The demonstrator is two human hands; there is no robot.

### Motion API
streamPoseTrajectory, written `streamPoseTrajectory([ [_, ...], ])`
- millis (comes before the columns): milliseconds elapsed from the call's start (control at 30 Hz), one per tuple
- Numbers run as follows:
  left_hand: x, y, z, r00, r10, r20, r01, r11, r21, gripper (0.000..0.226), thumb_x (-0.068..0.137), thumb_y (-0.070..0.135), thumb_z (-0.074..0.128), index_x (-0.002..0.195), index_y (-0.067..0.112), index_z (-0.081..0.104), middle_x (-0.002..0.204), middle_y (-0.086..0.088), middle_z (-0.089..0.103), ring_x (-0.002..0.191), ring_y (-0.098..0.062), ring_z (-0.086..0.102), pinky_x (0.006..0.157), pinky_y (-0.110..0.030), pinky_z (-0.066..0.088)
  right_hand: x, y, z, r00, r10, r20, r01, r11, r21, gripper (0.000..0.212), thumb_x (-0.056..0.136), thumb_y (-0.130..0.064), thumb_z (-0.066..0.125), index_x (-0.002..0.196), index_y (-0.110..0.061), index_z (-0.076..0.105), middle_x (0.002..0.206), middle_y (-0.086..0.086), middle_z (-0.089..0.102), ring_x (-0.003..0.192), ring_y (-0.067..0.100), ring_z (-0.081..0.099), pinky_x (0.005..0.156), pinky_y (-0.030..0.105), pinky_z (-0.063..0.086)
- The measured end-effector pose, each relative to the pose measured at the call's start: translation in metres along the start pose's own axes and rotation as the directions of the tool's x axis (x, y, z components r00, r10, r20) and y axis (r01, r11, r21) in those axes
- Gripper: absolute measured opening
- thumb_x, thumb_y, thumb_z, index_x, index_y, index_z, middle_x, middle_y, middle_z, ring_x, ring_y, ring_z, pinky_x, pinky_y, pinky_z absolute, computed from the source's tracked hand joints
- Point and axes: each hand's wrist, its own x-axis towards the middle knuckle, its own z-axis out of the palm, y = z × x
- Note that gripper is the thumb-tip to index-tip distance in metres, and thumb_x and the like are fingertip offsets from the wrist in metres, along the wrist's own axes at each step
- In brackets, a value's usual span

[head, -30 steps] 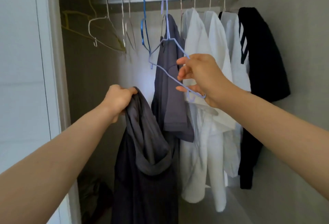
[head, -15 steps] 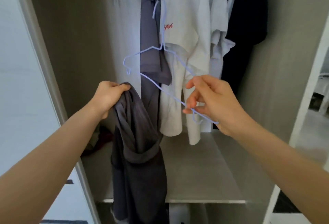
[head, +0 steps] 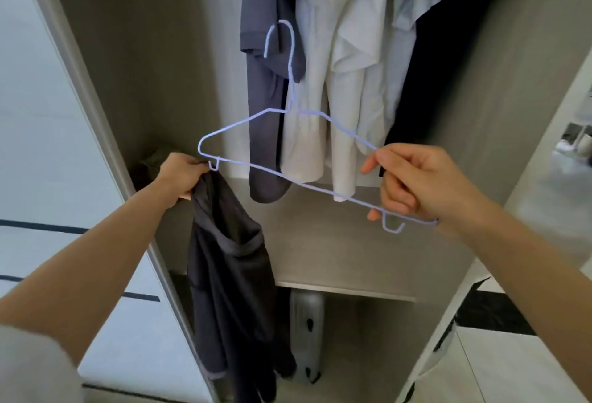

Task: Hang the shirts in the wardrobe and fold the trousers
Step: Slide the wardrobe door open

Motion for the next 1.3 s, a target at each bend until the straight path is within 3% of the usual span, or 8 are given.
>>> streamPoseTrajectory([
  [133,0.000,-0.024,0.007,1.000,-0.023,-0.002,0.022,0.999,-0.047,0.017,0.092,0.023,0.067,0.099,0.009,0.072,0.088,-0.016,0.063,0.078,-0.024,0.059,0.065,-0.036,0.053,0.002,0.010,-0.002,0.996,0.062,0.063,-0.058,0.997,-0.049,0.030,0.102,-0.017,0.043,0.084,-0.004,0.063,0.039,0.000,0.030,0.034,0.014,0.033,0.056,0.042,0.056],
  [367,-0.008,-0.032,-0.010,1.000,0.006,-0.014,-0.007,0.995,-0.101,0.014,0.093,0.022,0.066,0.106,0.017,0.069,0.076,-0.002,0.062,0.065,-0.015,0.056,0.046,-0.021,0.049,0.005,0.016,-0.014,0.986,0.146,0.078,-0.139,0.987,-0.080,0.031,0.101,-0.019,0.045,0.084,-0.002,0.065,0.040,0.001,0.028,0.032,0.014,0.029,0.052,0.040,0.055],
  [633,-0.016,-0.018,-0.003,0.978,0.126,0.168,-0.145,0.984,0.102,0.017,0.093,0.020,0.065,0.087,0.007,0.073,0.079,-0.015,0.064,0.074,-0.025,0.061,0.071,-0.049,0.057,0.016,0.036,0.015,0.971,0.202,0.127,-0.185,0.973,-0.137,0.031,0.102,-0.018,0.044,0.090,0.004,0.061,0.040,0.002,0.028,0.031,0.013,0.027,0.050,0.037,0.055],
  [833,-0.036,-0.002,0.005,0.952,0.224,0.208,-0.211,0.974,-0.083,0.014,0.095,0.017,0.063,0.092,0.010,0.075,0.080,-0.006,0.070,0.067,-0.006,0.063,0.069,-0.025,0.051,0.022,0.043,0.024,0.962,0.191,0.193,-0.154,0.969,-0.191,0.031,0.102,-0.018,0.044,0.087,0.002,0.062,0.041,0.003,0.028,0.034,0.014,0.027,0.049,0.031,0.051],
  [933,-0.050,0.009,0.005,0.927,0.254,0.276,-0.182,0.948,-0.262,0.016,0.095,0.014,0.061,0.094,0.006,0.075,0.088,-0.009,0.073,0.077,-0.013,0.066,0.074,-0.024,0.054,0.021,0.054,0.031,0.944,0.190,0.270,-0.146,0.974,-0.175,0.031,0.102,-0.019,0.045,0.088,0.001,0.064,0.041,0.004,0.030,0.034,0.014,0.029,0.054,0.034,0.053],
  [1100,-0.068,0.021,0.004,0.905,0.259,0.339,-0.100,0.901,-0.421,0.039,0.096,0.008,0.057,0.067,0.023,0.078,0.073,0.001,0.073,0.070,-0.010,0.069,0.066,-0.018,0.055,0.008,0.083,0.049,0.935,0.161,0.316,-0.129,0.984,-0.122,0.028,0.100,-0.021,0.047,0.083,-0.007,0.065,0.045,0.007,0.034,0.039,0.017,0.033,0.061,0.039,0.056],
  [1233,-0.085,0.020,-0.012,0.757,0.249,0.604,-0.067,0.949,-0.308,0.035,0.081,0.012,0.057,0.109,0.023,0.075,0.106,-0.010,0.073,0.095,-0.026,0.067,0.087,-0.040,0.055,0.003,0.097,0.041,0.947,0.120,0.299,-0.174,0.972,0.160,0.029,0.089,-0.032,0.055,0.086,-0.007,0.070,0.044,0.001,0.031,0.037,0.014,0.029,0.059,0.041,0.055],
  [1300,-0.090,0.017,-0.020,0.694,0.285,0.661,-0.335,0.941,-0.054,0.049,0.079,0.018,0.053,0.124,0.031,0.066,0.102,-0.011,0.070,0.092,-0.028,0.066,0.087,-0.044,0.055,0.001,0.099,0.035,0.954,0.118,0.276,-0.192,0.946,0.260,0.029,0.085,-0.031,0.057,0.087,-0.008,0.073,0.041,-0.002,0.029,0.033,0.011,0.027,0.052,0.034,0.053],
])
